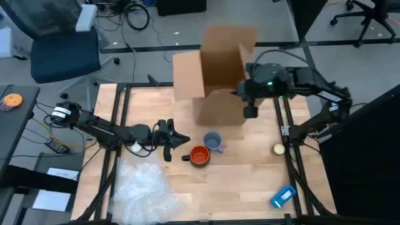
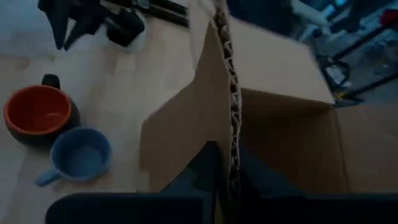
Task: Wrap mug
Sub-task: Move the box to the top middle of the table, then wrap the black mug with the top bubble wrap
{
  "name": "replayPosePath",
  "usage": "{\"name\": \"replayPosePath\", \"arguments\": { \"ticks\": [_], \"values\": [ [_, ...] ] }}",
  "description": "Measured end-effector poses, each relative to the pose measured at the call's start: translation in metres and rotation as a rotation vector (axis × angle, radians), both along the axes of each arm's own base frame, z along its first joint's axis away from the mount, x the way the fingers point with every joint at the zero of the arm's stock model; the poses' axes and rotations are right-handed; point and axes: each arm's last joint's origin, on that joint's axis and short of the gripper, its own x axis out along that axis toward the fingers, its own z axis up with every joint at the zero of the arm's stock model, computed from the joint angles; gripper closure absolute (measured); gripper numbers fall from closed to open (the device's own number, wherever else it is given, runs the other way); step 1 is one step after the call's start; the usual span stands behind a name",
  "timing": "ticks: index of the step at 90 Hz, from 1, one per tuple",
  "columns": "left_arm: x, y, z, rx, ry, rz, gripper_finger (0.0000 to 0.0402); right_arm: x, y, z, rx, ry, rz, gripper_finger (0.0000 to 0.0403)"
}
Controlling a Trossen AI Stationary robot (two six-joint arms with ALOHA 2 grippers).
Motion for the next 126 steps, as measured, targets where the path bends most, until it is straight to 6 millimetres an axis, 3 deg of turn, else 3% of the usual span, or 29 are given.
{"name": "replayPosePath", "arguments": {
  "ticks": [25, 45, 70, 86, 107, 126],
  "values": [
    [0.0, -0.001, 0.001, 0.012, -0.006, -0.017, 0.0401, 0.046, -0.004, -0.01, -0.088, -0.062, 0.033, 0.0353],
    [0.0, -0.001, 0.001, 0.012, -0.005, -0.025, 0.0401, 0.048, -0.006, 0.001, -0.151, -0.159, -0.015, 0.03],
    [0.0, -0.001, -0.002, -0.037, 0.022, -0.045, 0.0401, -0.001, 0.01, 0.038, -0.13, -0.335, 0.019, 0.0225],
    [0.0, -0.003, -0.004, -0.07, 0.049, -0.103, 0.0401, -0.052, 0.036, 0.057, 0.077, -0.429, 0.303, 0.0199],
    [0.01, -0.02, 0.024, 0.019, 0.007, -0.156, 0.0401, -0.091, 0.078, 0.054, 0.359, -0.331, 0.641, 0.021],
    [0.025, -0.043, 0.069, 0.113, 0.211, -0.198, 0.0401, -0.089, 0.122, 0.024, 0.477, -0.136, 0.775, 0.0225]
  ]
}}
